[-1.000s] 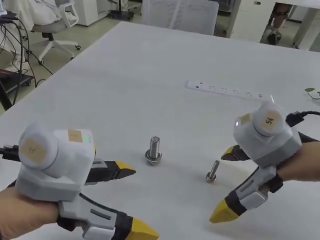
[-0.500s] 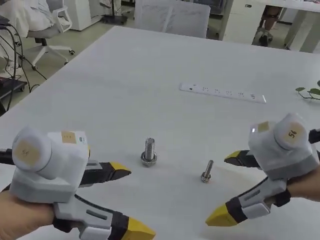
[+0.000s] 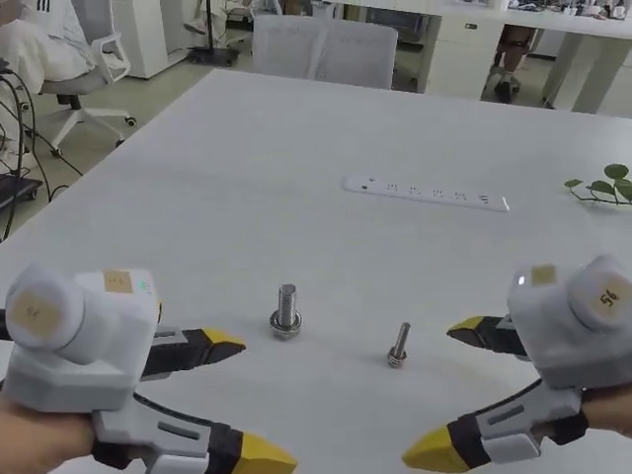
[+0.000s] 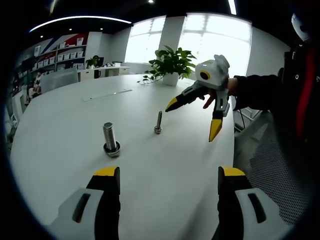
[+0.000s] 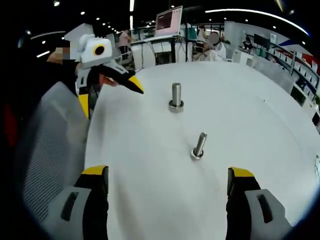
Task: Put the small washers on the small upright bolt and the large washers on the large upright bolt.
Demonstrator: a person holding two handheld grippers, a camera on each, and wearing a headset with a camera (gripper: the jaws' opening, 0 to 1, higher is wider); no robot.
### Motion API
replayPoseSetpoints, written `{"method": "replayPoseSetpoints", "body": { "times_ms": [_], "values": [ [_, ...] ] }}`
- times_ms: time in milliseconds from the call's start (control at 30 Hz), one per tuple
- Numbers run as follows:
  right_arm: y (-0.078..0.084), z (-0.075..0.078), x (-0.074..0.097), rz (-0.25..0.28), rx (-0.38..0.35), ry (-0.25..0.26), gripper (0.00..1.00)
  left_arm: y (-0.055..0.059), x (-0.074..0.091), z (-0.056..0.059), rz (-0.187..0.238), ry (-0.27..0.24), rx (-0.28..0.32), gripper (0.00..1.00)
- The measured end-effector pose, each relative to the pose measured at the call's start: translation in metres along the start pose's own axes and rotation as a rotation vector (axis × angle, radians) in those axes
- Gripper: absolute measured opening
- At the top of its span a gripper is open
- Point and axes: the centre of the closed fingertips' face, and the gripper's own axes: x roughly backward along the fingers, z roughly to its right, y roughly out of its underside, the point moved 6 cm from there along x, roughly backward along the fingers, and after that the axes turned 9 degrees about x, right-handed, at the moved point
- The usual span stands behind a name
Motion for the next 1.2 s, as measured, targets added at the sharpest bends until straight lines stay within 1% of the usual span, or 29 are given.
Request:
{"method": "replayPoseSetpoints", "body": {
  "times_ms": [333,500,633,767,967,1200],
  "values": [
    [0.002,-0.011,0.013,0.045,-0.036,0.042,1.0,0.0,0.006,0.0,0.013,-0.016,0.008,0.8],
    [0.003,-0.016,0.019,0.056,-0.047,0.061,1.0,0.0,0.009,0.002,0.018,-0.022,0.007,0.81],
    [0.005,-0.02,0.026,0.081,-0.066,0.084,1.0,0.0,0.013,0.004,0.024,-0.027,0.008,0.81],
    [0.007,-0.025,0.031,0.085,-0.074,0.104,1.0,0.001,0.016,0.004,0.022,-0.034,0.008,0.81],
    [0.009,-0.033,0.035,0.094,-0.086,0.118,1.0,0.002,0.019,0.006,0.028,-0.04,0.017,0.81],
    [0.007,-0.04,0.039,0.113,-0.093,0.137,1.0,0.005,0.023,0.004,0.033,-0.048,0.031,0.82]
  ]
}}
